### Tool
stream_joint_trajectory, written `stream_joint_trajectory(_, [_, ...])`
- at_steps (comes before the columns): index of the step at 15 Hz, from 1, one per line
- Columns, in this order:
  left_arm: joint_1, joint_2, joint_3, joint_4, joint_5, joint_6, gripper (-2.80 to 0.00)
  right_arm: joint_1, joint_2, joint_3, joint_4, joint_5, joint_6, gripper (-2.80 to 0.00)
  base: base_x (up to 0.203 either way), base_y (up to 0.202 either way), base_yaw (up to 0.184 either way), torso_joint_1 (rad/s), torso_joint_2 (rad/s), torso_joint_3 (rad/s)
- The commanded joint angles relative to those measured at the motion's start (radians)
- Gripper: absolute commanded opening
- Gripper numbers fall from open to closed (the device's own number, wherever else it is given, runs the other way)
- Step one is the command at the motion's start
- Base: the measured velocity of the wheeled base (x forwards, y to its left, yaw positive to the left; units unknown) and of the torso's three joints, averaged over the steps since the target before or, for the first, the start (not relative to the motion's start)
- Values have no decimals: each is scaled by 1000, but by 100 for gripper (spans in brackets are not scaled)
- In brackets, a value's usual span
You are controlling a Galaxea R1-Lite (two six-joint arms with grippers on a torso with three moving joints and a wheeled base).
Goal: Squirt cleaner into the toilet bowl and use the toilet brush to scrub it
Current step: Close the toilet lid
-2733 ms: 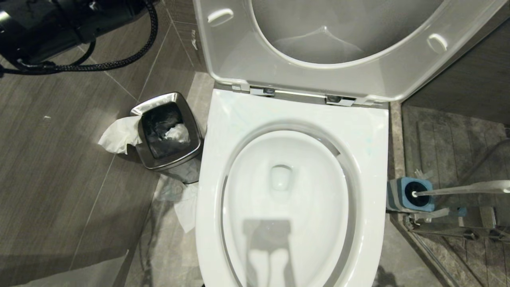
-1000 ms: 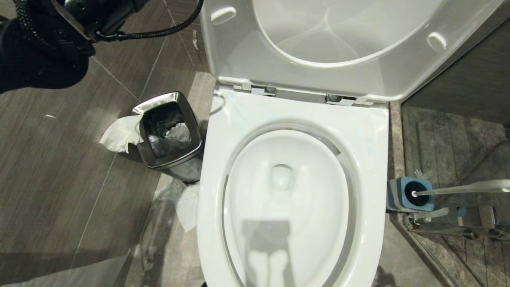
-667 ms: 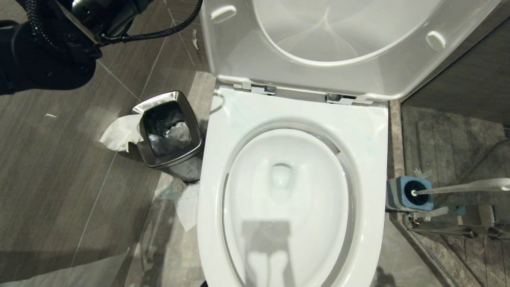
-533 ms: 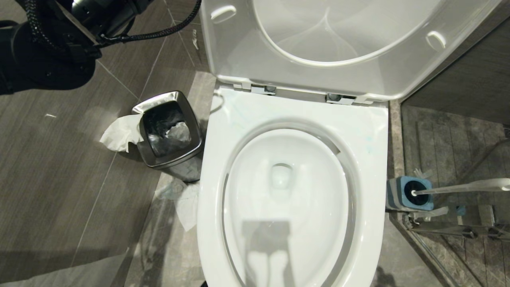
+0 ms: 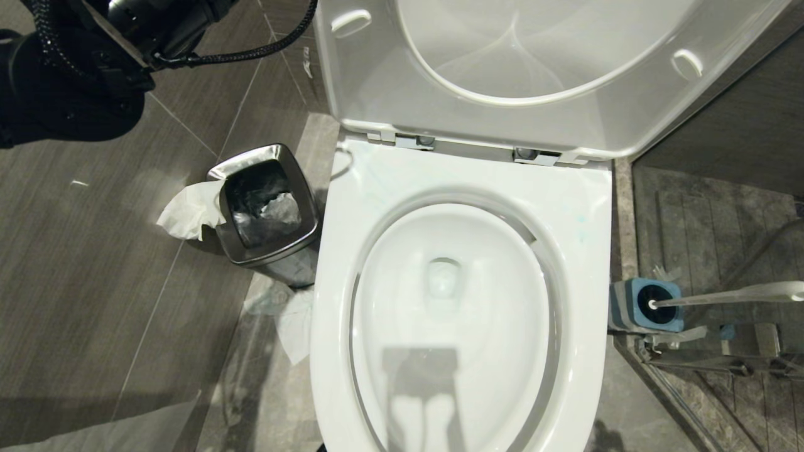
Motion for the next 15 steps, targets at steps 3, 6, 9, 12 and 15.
stream_joint_trajectory(3, [21,11,-6,-11,39,19,-280,0,2,0,0,0,0,-280,0,0,0,0,0,0])
stream_joint_trajectory(6, [58,10,-8,-20,39,39,-280,0,2,0,0,0,0,-280,0,0,0,0,0,0])
stream_joint_trajectory(9, [132,24,-7,-54,78,51,-280,0,2,0,0,0,0,-280,0,0,0,0,0,0])
stream_joint_trajectory(12, [235,32,-15,-56,89,53,-280,0,2,0,0,0,0,-280,0,0,0,0,0,0])
stream_joint_trajectory(15, [314,45,-42,-58,86,32,-280,0,2,0,0,0,0,-280,0,0,0,0,0,0])
